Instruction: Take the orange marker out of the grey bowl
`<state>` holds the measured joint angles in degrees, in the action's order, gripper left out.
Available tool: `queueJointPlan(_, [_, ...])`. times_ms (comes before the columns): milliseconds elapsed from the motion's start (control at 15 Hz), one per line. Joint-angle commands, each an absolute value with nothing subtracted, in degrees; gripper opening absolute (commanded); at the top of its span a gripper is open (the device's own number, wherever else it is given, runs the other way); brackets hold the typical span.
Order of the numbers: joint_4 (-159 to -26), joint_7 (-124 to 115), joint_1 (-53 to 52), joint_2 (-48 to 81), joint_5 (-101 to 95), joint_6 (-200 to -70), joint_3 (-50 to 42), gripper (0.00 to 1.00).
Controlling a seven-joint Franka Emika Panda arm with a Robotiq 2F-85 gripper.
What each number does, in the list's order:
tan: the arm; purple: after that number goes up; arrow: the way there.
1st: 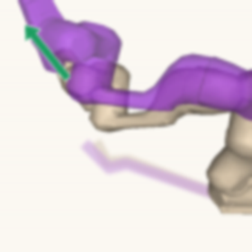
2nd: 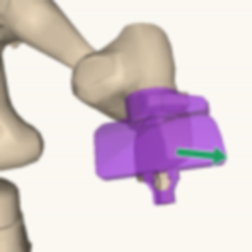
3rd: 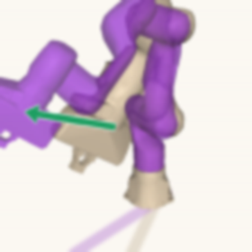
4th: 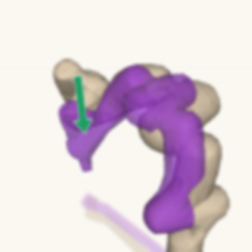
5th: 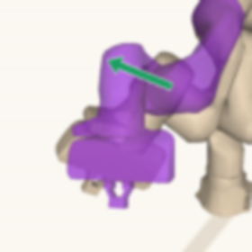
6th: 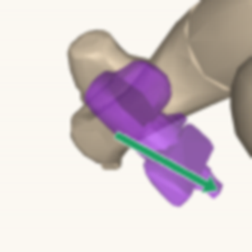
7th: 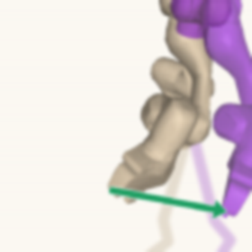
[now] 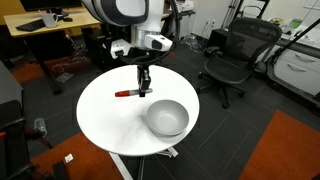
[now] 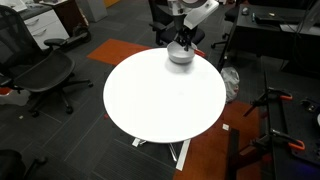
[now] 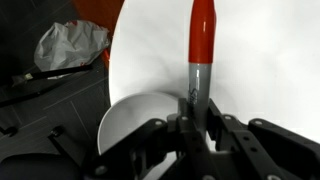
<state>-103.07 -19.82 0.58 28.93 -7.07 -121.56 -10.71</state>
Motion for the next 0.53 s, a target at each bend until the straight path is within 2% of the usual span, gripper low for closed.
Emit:
queueJointPlan(0, [-103.7, -16.6, -0.6, 28.4, -10.4, -116.5, -9.1, 0.05])
queueJointPlan(200, [-104.2, -14.9, -1.3, 29.1, -13.0, -115.7, -8.0, 0.05])
queueJointPlan(467, [-108.0, -12.9, -1.2, 29.3, -16.9, -121.8, -7.7, 0.05])
